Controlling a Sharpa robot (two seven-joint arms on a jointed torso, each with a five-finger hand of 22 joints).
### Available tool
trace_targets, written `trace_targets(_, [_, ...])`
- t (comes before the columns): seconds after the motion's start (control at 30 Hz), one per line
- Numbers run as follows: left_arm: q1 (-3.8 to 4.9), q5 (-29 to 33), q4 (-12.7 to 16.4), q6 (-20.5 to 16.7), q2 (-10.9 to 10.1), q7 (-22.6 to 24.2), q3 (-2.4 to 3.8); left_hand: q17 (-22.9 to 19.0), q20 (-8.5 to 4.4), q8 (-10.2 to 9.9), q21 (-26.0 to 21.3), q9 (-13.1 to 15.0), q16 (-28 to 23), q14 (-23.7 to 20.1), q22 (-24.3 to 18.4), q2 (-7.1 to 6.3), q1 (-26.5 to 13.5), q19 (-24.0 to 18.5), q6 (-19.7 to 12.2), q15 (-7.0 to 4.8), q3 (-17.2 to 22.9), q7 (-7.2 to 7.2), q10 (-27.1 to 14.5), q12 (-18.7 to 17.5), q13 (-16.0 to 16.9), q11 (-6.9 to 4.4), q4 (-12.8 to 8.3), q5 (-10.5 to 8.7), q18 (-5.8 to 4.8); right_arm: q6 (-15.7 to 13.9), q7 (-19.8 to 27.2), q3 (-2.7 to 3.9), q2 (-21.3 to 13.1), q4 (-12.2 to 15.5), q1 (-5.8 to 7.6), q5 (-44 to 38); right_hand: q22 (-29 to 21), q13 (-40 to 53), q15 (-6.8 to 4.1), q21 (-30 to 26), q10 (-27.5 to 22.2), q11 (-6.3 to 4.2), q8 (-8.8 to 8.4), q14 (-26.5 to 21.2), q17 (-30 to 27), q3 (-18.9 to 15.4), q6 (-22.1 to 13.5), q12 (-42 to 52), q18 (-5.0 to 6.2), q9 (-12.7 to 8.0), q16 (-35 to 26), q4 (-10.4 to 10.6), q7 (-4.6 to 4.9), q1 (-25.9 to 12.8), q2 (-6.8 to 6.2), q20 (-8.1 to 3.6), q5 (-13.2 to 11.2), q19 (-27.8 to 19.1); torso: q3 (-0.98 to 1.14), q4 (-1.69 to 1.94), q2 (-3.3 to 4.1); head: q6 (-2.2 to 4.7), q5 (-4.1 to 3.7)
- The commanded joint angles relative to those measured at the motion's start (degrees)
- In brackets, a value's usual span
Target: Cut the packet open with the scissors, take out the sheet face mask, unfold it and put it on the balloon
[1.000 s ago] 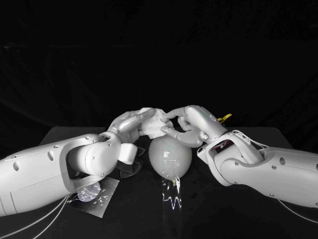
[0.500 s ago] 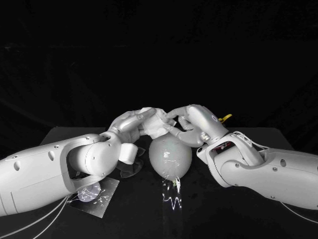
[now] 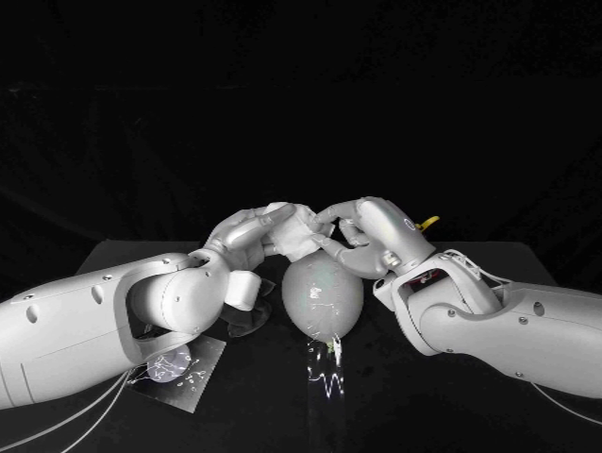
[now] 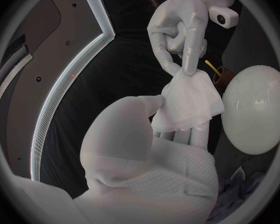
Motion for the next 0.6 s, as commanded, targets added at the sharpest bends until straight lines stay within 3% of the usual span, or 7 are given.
trace_targets(0.03, [0.12, -0.2, -0.1, 0.2, 0.1, 1.4, 0.11, 0.0, -0.22, 0.4, -0.1, 0.1, 0.2, 0.2, 0.0, 0.13, -0.2, -0.2, -0.1, -0.08, 0.1, 1.12, -0.1, 0.3, 0.0, -0.02, -0.5, 0.2, 0.65, 0.7, 0.8, 0.0, -0.2, 0.2, -0.04, 0.2, 0.0, 15.1, -0.25, 0.3, 6.0, -0.5, 0.25, 6.0, 15.1, 0.3, 0.2, 0.2, 0.07, 0.2, 0.3, -0.2, 0.19, 0.2, -0.2, -0.01, 0.4, 0.3, 0.0, -0.02, 0.01, 0.04, 0.01])
trace_targets(0.6, [0.12, -0.1, -0.7, -1.1, 0.1, 1.7, 0.11, 0.1, -0.21, 0.8, 0.1, 0.3, 0.4, 0.8, 0.2, 0.24, -0.4, 0.1, 0.4, -0.28, 0.2, 0.92, 0.7, 0.5, 0.1, -0.23, -0.6, 0.21, 0.82, 1.2, 3.4, -0.06, -1.0, 0.8, -0.05, 2.2, -1.8, 13.8, -0.16, -1.8, 5.2, -0.4, 0.63, 6.0, 15.1, 0.4, -1.0, -1.5, 0.62, 0.7, 0.3, -0.5, 0.25, -1.1, -0.85, -0.06, 0.3, -1.8, 0.01, 0.0, 0.02, -0.08, 0.26])
